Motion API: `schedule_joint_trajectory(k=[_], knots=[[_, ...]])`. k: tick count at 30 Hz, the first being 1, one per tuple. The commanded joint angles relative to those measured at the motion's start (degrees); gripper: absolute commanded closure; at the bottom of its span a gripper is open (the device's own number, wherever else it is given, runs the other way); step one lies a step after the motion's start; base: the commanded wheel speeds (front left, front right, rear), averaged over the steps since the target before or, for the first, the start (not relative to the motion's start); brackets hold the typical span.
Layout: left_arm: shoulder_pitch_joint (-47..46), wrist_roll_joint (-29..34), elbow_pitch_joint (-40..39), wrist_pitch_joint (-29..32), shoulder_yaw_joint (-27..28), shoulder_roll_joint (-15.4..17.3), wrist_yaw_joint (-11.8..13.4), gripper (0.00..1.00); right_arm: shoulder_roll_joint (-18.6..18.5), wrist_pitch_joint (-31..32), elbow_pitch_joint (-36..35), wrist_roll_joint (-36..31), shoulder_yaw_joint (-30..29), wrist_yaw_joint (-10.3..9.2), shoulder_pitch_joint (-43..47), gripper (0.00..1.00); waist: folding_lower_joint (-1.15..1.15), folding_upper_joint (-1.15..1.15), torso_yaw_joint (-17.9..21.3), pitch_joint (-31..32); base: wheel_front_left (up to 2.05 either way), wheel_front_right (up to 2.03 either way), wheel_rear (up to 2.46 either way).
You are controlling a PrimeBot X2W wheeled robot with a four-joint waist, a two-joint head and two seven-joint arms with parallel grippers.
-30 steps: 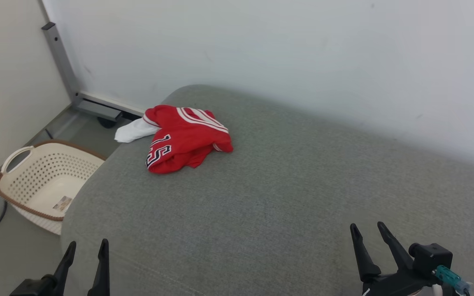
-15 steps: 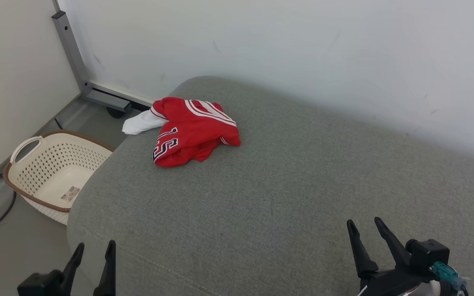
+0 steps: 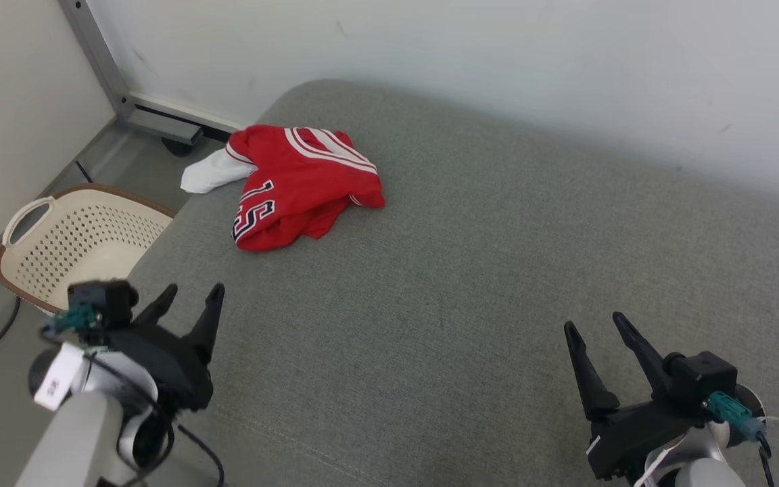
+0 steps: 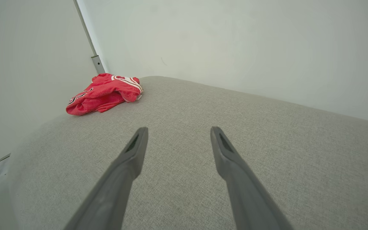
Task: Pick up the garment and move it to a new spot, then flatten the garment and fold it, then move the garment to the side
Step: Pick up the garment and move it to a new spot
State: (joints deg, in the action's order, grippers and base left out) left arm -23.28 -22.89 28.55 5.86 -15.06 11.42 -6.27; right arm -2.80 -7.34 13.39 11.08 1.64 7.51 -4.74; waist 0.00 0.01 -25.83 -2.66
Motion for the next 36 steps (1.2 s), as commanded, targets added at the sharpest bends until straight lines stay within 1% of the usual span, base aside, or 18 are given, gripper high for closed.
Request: schedule_joint_trajectory(k=[1, 5, 8, 14, 18, 24, 29, 32, 34, 36], knots=[[-3.2, -0.5, 1.6, 0.6, -0.3, 0.1, -0.4, 0.0, -0.2, 0.8, -1.4, -1.2, -0.1, -0.04, -0.9, 0.0, 0.0, -0.01, 1.5, -3.4, 0.0, 0.0, 0.0], [-11.3, -1.8, 7.8, 2.7, -1.7, -0.7, -0.9, 0.0, -0.4, 4.0, -6.0, -3.8, -0.6, -0.04, -0.9, 0.0, 0.0, -0.01, 3.4, -7.2, 0.0, 0.0, 0.0], [-16.4, -2.3, 11.8, 3.1, -3.1, -0.7, -1.2, 0.0, -1.4, 6.4, -10.3, -4.8, -0.7, -0.04, -0.3, 0.0, 0.0, -0.01, 4.7, -9.7, 0.0, 0.0, 0.0], [-23.1, -2.2, 18.5, 3.6, -7.3, -0.9, -1.2, 0.0, -4.7, 12.1, -18.8, -6.0, -0.6, -0.04, 0.7, 0.0, 0.0, -0.01, 5.8, -13.9, 0.0, 0.0, 0.0], [-26.5, -2.7, 21.6, 2.2, -9.3, -0.4, -1.1, 0.0, -6.2, 15.0, -24.1, -6.1, -0.5, -0.04, 1.0, 0.0, 0.0, -0.01, 6.4, -16.1, 0.0, 0.0, 0.0], [-31.7, -2.9, 26.5, -0.1, -9.8, 0.3, -0.9, 0.0, -7.6, 18.5, -30.3, -6.1, -0.4, -0.04, 1.5, 0.0, 0.0, -0.01, 7.6, -19.7, 0.0, 0.0, 0.0], [-34.9, -1.9, 30.5, -1.5, -10.3, 0.9, -0.2, 0.0, -8.2, 20.1, -33.7, -6.2, -1.4, -0.04, 2.5, 0.0, 0.0, -0.01, 8.7, -21.9, 0.0, 0.0, 0.0], [-36.5, -2.4, 32.5, -2.1, -9.8, 1.0, -0.1, 0.0, -8.3, 20.6, -35.6, -6.4, -2.3, -0.04, 3.2, 0.0, 0.0, -0.01, 9.3, -23.3, 0.0, 0.0, 0.0], [-37.4, -2.7, 33.8, -2.3, -9.6, 1.4, 0.2, 0.0, -8.5, 20.9, -36.8, -6.5, -2.4, -0.04, 3.3, 0.0, 0.0, -0.01, 9.7, -24.3, 0.0, 0.0, 0.0], [-38.3, -2.5, 35.1, -2.9, -9.4, 2.0, 1.4, 0.0, -8.4, 21.1, -37.7, -6.6, -2.6, -0.04, 3.5, 0.0, 0.0, -0.01, 10.1, -25.1, 0.0, 0.0, 0.0]])
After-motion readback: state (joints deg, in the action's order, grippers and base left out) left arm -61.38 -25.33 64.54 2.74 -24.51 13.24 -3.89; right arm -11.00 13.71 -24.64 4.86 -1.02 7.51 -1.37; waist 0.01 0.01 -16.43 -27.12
